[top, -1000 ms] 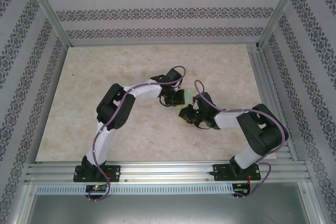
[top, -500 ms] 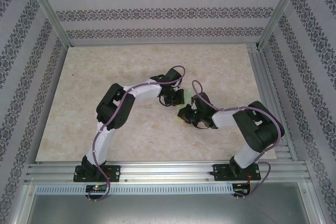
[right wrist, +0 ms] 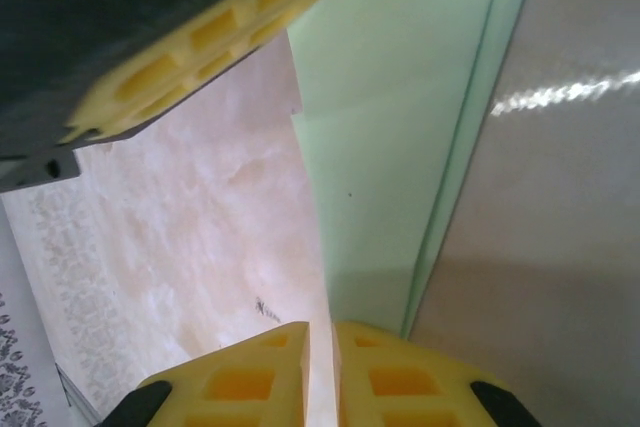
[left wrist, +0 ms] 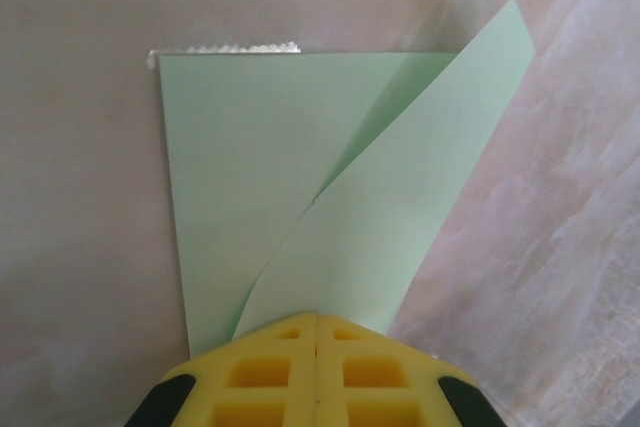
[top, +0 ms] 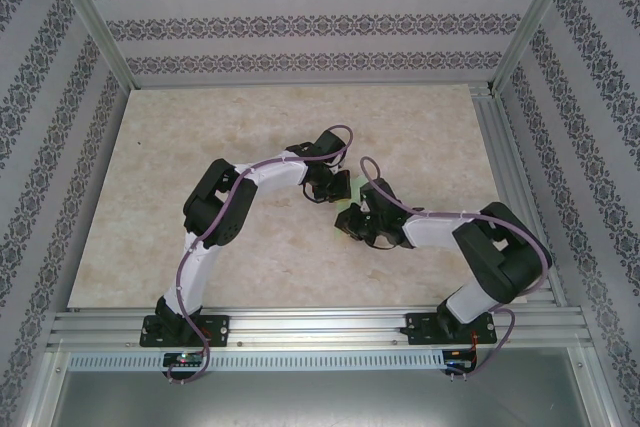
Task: Fold a paper plane with a square sheet of paper (fold left side to right side)
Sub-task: Fold the wing for the fifth time at the center of the table.
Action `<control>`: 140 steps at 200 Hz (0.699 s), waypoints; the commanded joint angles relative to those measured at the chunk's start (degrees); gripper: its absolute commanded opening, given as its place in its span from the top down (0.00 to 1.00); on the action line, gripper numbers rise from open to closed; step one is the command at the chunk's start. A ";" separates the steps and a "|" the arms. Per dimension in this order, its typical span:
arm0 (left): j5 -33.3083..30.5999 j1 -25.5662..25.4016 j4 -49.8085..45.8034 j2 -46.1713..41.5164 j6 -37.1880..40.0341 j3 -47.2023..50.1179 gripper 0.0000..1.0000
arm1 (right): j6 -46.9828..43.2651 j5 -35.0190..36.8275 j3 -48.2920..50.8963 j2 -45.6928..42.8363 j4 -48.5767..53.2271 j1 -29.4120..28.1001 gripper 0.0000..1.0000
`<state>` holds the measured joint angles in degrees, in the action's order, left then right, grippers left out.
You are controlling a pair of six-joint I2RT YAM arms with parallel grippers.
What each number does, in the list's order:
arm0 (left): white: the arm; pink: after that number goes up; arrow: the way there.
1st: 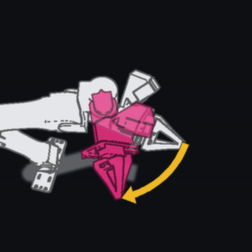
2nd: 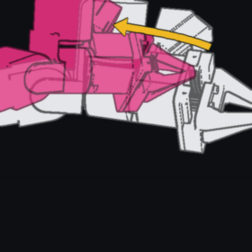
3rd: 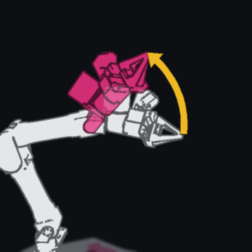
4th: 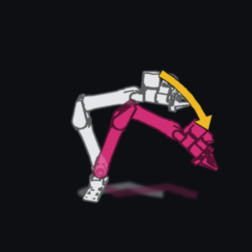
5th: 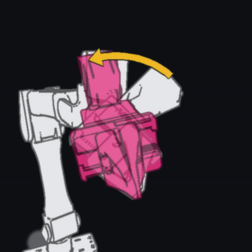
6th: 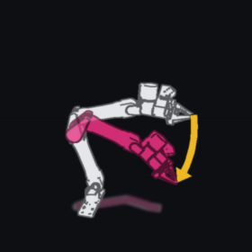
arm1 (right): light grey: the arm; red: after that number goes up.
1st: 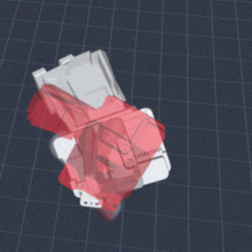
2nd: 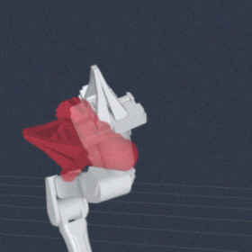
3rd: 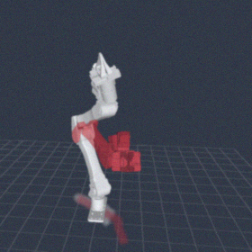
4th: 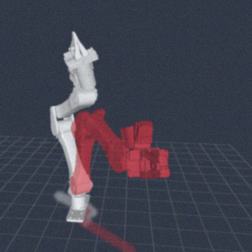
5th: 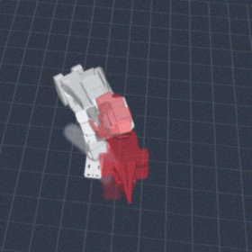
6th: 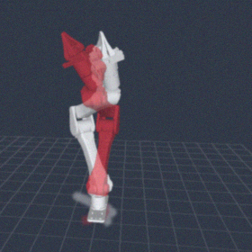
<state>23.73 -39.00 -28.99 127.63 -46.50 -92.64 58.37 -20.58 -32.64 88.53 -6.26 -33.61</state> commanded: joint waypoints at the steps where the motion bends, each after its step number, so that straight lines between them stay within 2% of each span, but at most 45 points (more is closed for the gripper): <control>1: -0.81 1.21 0.28 1.19 0.97 0.09 1.00 | -4.02 1.38 -2.07 -4.01 4.91 2.04 0.84; 34: -0.90 1.28 0.43 1.21 0.88 0.08 1.00 | -5.75 1.03 -1.97 -3.40 4.68 4.42 0.84; 68: -0.91 1.26 0.53 1.24 0.80 0.27 1.00 | -4.53 -0.29 -2.57 0.52 0.07 4.15 0.85; 140: -0.68 1.28 0.52 1.03 1.05 0.35 1.00 | -3.96 -1.22 -4.32 5.20 -2.64 2.32 0.86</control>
<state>23.73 -38.74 -28.99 127.63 -46.50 -92.64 54.50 -21.12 -35.97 92.60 -6.13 -30.76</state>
